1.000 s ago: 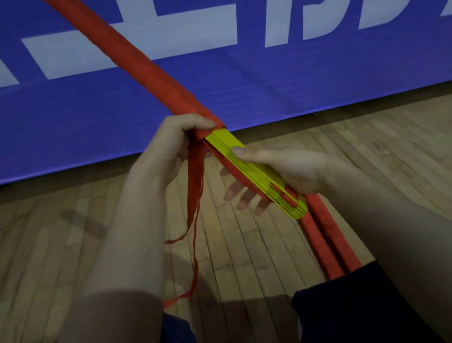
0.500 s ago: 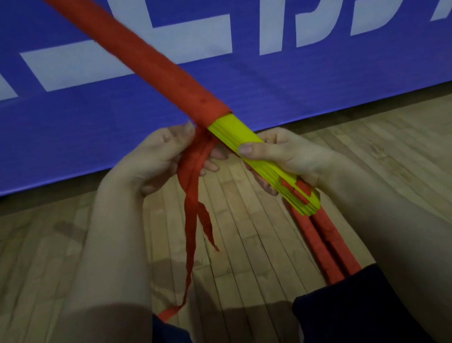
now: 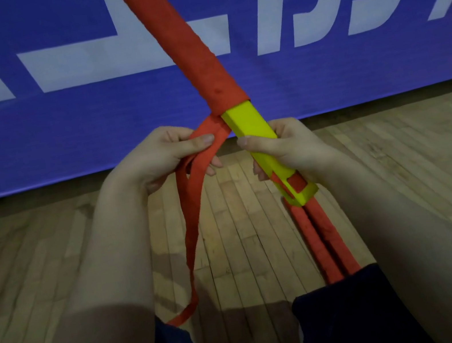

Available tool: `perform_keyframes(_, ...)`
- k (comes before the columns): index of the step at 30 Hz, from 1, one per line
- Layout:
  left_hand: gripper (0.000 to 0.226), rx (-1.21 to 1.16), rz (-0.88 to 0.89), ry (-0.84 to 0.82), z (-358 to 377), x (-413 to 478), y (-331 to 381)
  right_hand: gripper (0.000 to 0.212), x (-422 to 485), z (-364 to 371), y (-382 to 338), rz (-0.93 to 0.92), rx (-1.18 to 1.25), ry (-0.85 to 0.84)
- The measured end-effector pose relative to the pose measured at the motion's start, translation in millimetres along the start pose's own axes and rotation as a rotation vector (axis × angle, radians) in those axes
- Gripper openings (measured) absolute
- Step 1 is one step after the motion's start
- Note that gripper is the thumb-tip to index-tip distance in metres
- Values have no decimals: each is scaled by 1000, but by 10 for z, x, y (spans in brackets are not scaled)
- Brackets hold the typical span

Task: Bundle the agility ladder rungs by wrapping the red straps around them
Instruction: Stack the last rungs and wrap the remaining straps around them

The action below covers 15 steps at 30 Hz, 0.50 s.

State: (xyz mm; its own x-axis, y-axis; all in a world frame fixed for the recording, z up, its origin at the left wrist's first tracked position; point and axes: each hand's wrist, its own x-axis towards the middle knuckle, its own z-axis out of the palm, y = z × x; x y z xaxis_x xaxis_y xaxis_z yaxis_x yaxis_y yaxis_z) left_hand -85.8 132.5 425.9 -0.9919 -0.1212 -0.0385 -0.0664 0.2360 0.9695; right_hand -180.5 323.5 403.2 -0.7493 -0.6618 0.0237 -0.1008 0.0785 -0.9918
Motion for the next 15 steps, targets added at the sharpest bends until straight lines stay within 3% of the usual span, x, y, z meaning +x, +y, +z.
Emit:
perform_keyframes(8,29,133,24,102,157,89,1,24,134,223,239,-63,-465,259)
perform_keyframes(15,32,131,40,182,287,166,44,22,84,295,220,-156,-844,320)
